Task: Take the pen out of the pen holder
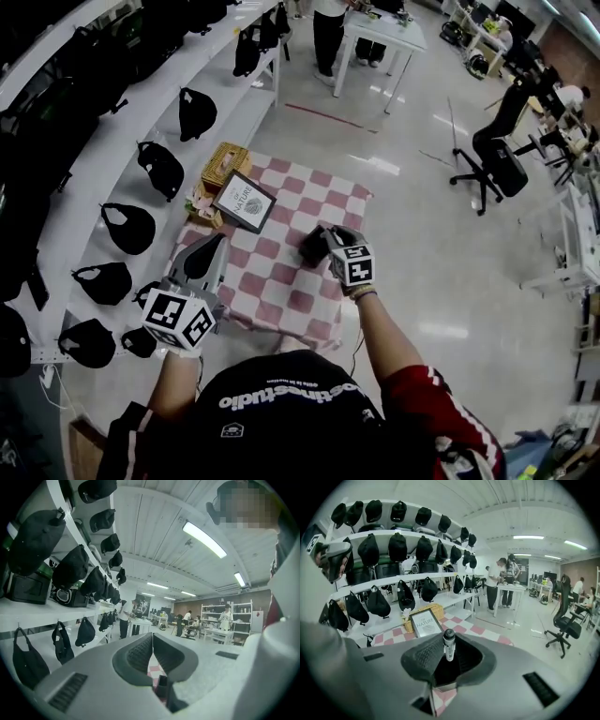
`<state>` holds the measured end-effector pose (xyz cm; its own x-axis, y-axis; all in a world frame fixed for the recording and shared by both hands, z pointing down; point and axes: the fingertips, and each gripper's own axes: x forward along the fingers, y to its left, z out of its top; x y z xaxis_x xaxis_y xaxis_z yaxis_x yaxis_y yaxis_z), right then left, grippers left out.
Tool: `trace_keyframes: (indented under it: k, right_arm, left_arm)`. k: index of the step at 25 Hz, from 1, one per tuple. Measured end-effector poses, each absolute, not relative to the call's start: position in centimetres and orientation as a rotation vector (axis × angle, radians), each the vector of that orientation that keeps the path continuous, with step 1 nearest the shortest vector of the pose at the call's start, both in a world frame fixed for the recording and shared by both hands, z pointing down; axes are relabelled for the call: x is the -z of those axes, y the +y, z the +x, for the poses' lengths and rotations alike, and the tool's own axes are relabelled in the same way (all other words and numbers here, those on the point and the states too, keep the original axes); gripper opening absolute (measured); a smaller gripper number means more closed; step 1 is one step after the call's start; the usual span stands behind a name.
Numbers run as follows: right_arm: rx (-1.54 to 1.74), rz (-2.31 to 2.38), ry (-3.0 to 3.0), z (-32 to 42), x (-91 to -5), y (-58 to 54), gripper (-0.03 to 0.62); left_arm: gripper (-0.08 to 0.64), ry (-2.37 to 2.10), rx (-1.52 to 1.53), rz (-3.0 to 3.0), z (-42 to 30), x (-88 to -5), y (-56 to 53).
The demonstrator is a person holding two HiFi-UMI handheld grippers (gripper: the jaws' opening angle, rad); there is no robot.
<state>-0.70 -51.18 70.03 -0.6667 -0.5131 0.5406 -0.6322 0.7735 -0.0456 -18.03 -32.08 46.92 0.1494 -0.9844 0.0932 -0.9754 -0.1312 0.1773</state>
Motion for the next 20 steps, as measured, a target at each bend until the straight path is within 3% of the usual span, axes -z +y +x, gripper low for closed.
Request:
trace_keyframes:
  k: [20]
  right_arm:
    - [-0.331, 1.032, -2.596, 1.9, -56.4, -43.7, 0.077]
  left_arm:
    - [0.008, -1.743, 0.106, 2.464, -15.4, -42.2, -30.9]
